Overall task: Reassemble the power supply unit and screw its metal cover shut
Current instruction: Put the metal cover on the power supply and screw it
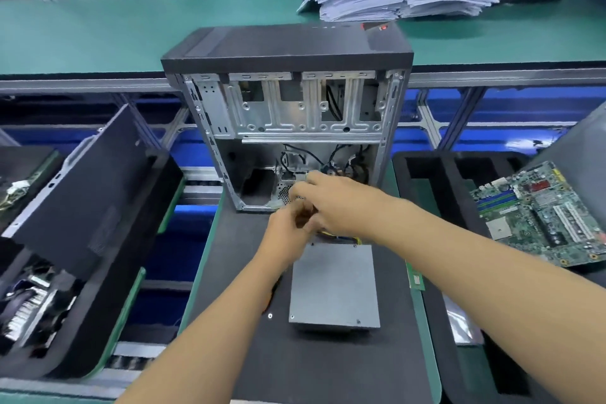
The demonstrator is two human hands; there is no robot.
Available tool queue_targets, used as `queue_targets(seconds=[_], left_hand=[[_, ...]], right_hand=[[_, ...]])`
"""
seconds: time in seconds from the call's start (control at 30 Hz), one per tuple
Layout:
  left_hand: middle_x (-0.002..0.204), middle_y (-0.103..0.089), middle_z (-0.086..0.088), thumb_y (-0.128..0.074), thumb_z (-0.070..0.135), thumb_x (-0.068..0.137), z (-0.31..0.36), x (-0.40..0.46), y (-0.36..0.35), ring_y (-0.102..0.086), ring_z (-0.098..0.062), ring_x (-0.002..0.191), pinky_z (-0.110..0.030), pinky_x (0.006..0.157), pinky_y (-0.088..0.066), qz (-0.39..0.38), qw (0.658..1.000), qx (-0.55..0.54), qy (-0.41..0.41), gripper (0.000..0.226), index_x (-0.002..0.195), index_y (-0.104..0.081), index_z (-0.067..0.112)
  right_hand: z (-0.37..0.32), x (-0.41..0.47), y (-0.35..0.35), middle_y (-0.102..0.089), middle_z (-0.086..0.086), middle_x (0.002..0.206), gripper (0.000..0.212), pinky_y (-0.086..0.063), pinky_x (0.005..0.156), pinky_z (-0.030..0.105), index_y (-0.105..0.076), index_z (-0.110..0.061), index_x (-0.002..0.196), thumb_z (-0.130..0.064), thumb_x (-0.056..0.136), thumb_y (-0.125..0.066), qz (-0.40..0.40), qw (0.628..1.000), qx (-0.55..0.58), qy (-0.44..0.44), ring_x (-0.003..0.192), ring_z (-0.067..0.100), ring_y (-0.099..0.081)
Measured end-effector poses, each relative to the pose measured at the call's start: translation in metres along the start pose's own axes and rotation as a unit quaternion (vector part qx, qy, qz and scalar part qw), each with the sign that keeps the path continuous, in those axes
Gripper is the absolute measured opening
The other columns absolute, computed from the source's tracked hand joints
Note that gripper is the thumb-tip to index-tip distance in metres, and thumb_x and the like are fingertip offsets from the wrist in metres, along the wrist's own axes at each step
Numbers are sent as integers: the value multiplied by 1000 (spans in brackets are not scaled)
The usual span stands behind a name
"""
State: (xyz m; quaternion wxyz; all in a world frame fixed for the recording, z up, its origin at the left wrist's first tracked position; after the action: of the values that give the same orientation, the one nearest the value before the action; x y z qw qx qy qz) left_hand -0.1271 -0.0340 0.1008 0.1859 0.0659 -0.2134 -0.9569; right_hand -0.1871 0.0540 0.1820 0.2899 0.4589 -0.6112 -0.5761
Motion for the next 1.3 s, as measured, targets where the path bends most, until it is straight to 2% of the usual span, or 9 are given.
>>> queue_targets(seconds=[0.1, 0.3, 0.43, 0.53, 0.67, 0.77, 0.87, 1.07, 1.3], left_hand=[[85, -72, -1, -73, 9, 84, 2, -1, -2, -67, -21, 85, -35, 77, -55, -11, 1000, 2, -5, 12, 87, -67, 19], [79, -67, 9, -73, 10, 73, -1, -1, 6, -58, -7, 70, -20, 58, -47, 65, 998, -14, 16, 36, 84, -54, 38], [79, -67, -1, -83, 15, 70, -3, 2, 9, -62, -25, 69, -28, 60, -51, 49, 997, -55, 3, 37, 84, -56, 36], [83, -65, -12, -78, 6, 76, -3, 3, 8, -61, -29, 69, -43, 66, -53, 34, 998, -58, -22, 43, 94, -54, 37], [83, -68, -2, -69, -2, 77, -2, 7, 1, -68, -24, 78, -37, 69, -60, 3, 997, -60, -44, 63, 113, -51, 46], [97, -72, 4, -79, 0, 77, -10, 13, -12, -71, -10, 94, -25, 82, -58, -30, 991, -126, -11, 75, 133, -45, 36], [108, -68, 10, -78, 12, 84, -23, 18, -28, -65, -9, 105, -24, 93, -52, -48, 999, -7, -14, 46, 123, -60, 28], [107, -74, 4, -69, 11, 89, -30, 20, -75, -64, -10, 100, -11, 89, -43, -99, 986, 124, -53, 23, 110, -75, 16], [92, -74, 0, -68, 5, 88, -35, 21, -91, -64, -16, 87, -12, 82, -41, -93, 982, 133, -93, 15, 93, -79, 13]], right_hand=[[-2, 0, 4, -53, 9, 115, 20, -43, 76, 35, -57, -12, 115, -13, 95, -54, 12, 997, -77, 24, 101, 30, -59], [-9, 0, 3, -51, 7, 99, 36, -44, 71, 38, -57, -14, 116, -39, 90, -63, 39, 999, -1, -36, 92, 28, -55], [1, -2, 0, -59, 7, 109, 35, -41, 63, 35, -52, -19, 122, -7, 89, -58, 51, 999, 11, -7, 93, 31, -58], [6, 2, -5, -55, 2, 100, 19, -31, 52, 31, -41, -27, 99, -19, 92, -56, 43, 998, 42, -29, 83, 28, -52], [21, 2, -24, -53, -5, 92, 20, -49, 70, 38, -50, -29, 95, -34, 87, -68, 34, 980, 186, -66, 88, 24, -56], [56, -13, -32, -67, -1, 87, 24, -54, 75, 39, -56, -28, 91, -38, 81, -75, 151, 914, 338, -166, 86, 23, -62], [102, -40, -46, -74, -2, 76, 24, -58, 78, 46, -56, -16, 89, -36, 88, -69, 271, 804, 465, -253, 76, 20, -71], [156, -97, -102, -70, 8, 75, 23, -62, 63, 43, -38, -19, 95, -38, 104, -46, 333, 596, 648, -337, 77, 35, -74], [147, -103, -132, -63, 18, 81, 17, -60, 58, 38, -35, -17, 100, -30, 105, -43, 326, 542, 683, -365, 74, 38, -74]])
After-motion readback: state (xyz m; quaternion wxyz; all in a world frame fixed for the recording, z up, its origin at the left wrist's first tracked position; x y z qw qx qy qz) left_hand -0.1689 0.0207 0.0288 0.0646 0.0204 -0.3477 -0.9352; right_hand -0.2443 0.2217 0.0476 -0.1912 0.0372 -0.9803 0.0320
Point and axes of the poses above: each hand's wrist, its own x-axis towards the middle knuckle, its own y-axis out of the back of the hand, z = x × y, the point moved 5 cm from there along x, towards the middle knuckle
